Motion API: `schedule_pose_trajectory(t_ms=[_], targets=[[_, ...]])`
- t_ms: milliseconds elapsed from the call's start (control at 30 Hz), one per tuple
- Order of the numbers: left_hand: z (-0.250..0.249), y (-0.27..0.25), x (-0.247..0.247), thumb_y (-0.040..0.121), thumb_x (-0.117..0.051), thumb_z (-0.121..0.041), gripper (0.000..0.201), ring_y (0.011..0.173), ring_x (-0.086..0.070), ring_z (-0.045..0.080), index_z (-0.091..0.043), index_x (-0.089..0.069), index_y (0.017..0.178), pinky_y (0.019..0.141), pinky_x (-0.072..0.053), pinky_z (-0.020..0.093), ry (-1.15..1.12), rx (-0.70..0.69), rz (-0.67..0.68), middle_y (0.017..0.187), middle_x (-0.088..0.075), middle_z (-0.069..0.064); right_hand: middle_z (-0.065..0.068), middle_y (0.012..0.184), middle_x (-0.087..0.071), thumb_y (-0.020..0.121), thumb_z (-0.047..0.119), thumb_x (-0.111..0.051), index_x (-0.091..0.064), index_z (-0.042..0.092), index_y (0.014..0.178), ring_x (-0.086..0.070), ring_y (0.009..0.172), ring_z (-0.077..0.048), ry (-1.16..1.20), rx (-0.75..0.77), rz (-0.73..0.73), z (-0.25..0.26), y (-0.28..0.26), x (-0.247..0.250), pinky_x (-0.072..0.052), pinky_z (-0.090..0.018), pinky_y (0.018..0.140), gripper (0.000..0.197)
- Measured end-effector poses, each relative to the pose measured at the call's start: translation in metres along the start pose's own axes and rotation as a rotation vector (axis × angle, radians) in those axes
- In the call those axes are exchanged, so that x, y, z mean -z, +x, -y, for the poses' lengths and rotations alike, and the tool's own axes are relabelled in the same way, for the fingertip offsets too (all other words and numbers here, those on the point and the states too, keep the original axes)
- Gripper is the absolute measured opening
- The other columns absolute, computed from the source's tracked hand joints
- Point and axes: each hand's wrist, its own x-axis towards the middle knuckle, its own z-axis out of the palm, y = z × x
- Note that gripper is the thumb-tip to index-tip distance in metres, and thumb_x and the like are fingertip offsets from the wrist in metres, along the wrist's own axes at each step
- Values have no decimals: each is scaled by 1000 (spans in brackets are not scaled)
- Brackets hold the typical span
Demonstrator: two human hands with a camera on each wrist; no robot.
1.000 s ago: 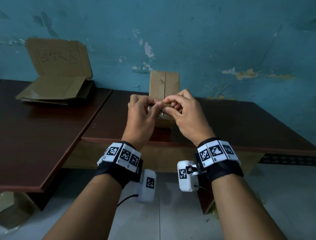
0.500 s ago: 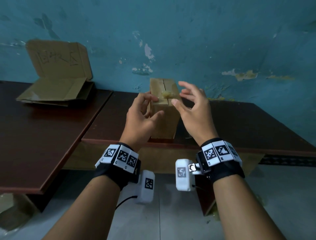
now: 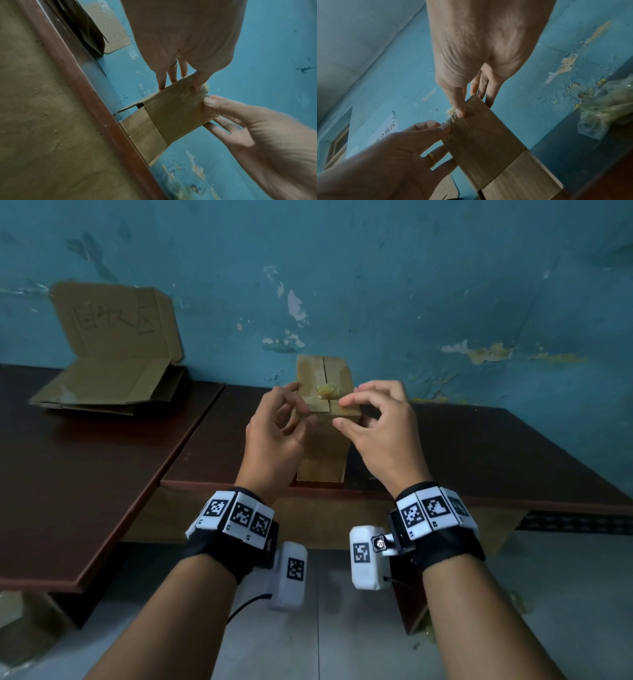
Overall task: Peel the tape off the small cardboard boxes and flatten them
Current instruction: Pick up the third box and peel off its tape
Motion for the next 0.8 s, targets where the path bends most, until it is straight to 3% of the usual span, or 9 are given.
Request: schedule_pose_trajectory(t_ms=[100, 267, 367, 433, 500, 633, 800], targets=[[3, -2, 0, 92, -80, -5, 36, 140, -58, 13, -34, -60, 88, 111, -55, 46, 120, -38, -16, 147, -58, -9, 3, 118, -55, 80, 14, -93, -82, 19, 97, -64, 111, -12, -22, 1, -11, 4, -2, -4, -59, -38, 99, 21], [0, -4, -5, 91, -82, -2, 35, 128, -66, 6, -21, -56, 105, 104, -57, 30, 28, -2, -28, 148, -59, -3, 4, 116, -56, 82, 15, -92, -81, 18, 95, -63, 108, -10, -62, 10, -27, 7, -3, -4, -58, -35, 97, 18], [2, -3, -5, 91, -83, -5, 35, 129, -66, 10, -26, -64, 112, 107, -58, 42, 70, -18, -51, 142, -60, -4, 4, 116, -56, 81, 15, -93, -79, 17, 99, -63, 108, -9, -73, 20, -32, 6, -4, -4, -58, -34, 97, 23], [3, -3, -6, 92, -82, -3, 35, 126, -67, 9, -27, -67, 112, 106, -59, 43, 84, -16, -67, 136, -63, -1, 5, 115, -58, 81, 14, -92, -79, 17, 104, -64, 108, -10, -81, 17, -27, 5, -4, -3, -58, -35, 97, 27], [1, -3, -7, 93, -80, -1, 31, 124, -68, 8, -21, -69, 114, 107, -58, 38, 76, -19, -72, 132, -65, 1, 5, 114, -60, 81, 13, -92, -80, 17, 106, -65, 108, -11, -75, 10, -17, 4, -3, -2, -59, -37, 96, 28], [-1, -5, -6, 98, -72, 4, 26, 123, -66, -3, -8, -71, 121, 99, -52, 13, 34, -10, -65, 128, -70, -7, 8, 113, -63, 84, 12, -90, -82, 20, 106, -67, 105, -10, -45, -13, -5, 2, -3, 2, -60, -36, 90, 25], [3, -3, -4, 103, -66, -1, 21, 124, -66, -3, -11, -74, 119, 95, -51, 11, -3, 29, -88, 133, -72, -3, 7, 111, -67, 85, 12, -89, -84, 20, 104, -67, 103, -5, -18, 3, -22, 1, -5, 1, -60, -31, 82, 21]])
